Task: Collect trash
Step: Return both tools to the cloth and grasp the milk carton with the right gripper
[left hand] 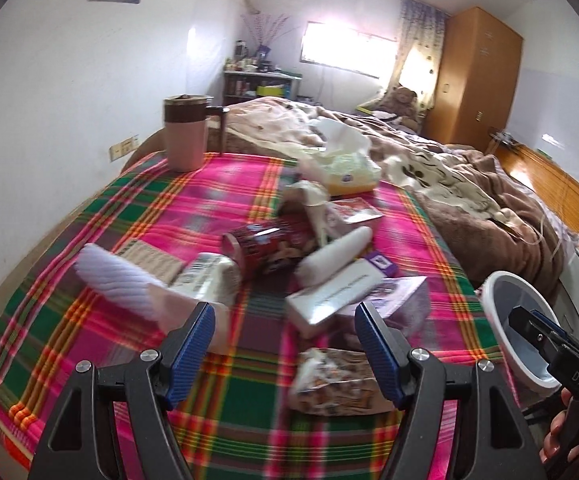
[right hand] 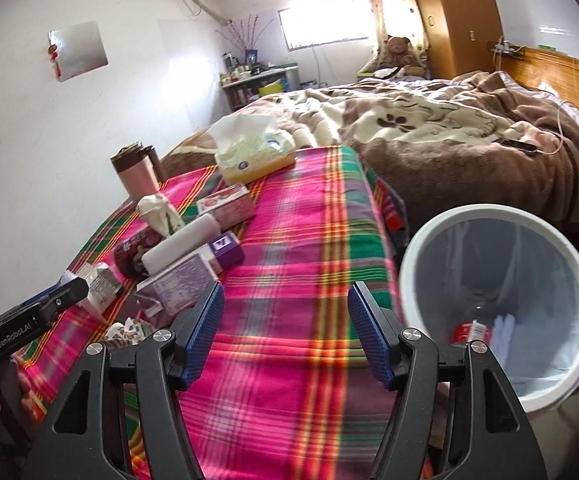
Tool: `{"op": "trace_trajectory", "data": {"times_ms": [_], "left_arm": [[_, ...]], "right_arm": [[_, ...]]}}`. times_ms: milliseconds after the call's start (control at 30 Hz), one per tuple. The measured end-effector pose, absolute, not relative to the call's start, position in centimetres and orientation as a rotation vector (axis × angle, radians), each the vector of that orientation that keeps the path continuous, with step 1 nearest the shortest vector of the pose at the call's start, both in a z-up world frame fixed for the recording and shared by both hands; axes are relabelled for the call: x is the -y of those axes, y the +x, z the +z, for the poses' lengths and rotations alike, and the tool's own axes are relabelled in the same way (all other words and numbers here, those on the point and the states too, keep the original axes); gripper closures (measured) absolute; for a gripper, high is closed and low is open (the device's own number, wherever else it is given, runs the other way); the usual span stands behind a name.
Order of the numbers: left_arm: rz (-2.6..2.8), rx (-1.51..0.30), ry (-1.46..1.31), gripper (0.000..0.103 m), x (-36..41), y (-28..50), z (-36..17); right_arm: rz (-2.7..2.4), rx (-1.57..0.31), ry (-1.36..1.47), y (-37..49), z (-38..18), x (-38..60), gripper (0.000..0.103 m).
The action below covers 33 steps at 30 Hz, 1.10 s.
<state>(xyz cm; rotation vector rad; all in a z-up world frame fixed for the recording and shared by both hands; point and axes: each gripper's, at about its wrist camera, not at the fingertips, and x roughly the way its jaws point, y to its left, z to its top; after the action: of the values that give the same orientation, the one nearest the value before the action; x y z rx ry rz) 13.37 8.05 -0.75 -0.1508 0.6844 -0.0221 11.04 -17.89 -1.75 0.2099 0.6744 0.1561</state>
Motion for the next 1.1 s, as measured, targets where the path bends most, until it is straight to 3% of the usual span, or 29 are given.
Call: {"op": "trace_trajectory", "data": {"times_ms": [633, 1100], "left_arm": [[0.114, -0.709, -0.29, 0.031, -19.3, 14.6, -2.5], [-0.023, -0.735, -0.223, 0.031, -16.3, 15.9, -3.1]], "right_arm": [[0.278, -0.825, 0.327, 16.0, -4.0, 11.0, 0.037], [0.273, -0.901, 0.451, 18.5, -4.6, 10.2, 0.037]]}}
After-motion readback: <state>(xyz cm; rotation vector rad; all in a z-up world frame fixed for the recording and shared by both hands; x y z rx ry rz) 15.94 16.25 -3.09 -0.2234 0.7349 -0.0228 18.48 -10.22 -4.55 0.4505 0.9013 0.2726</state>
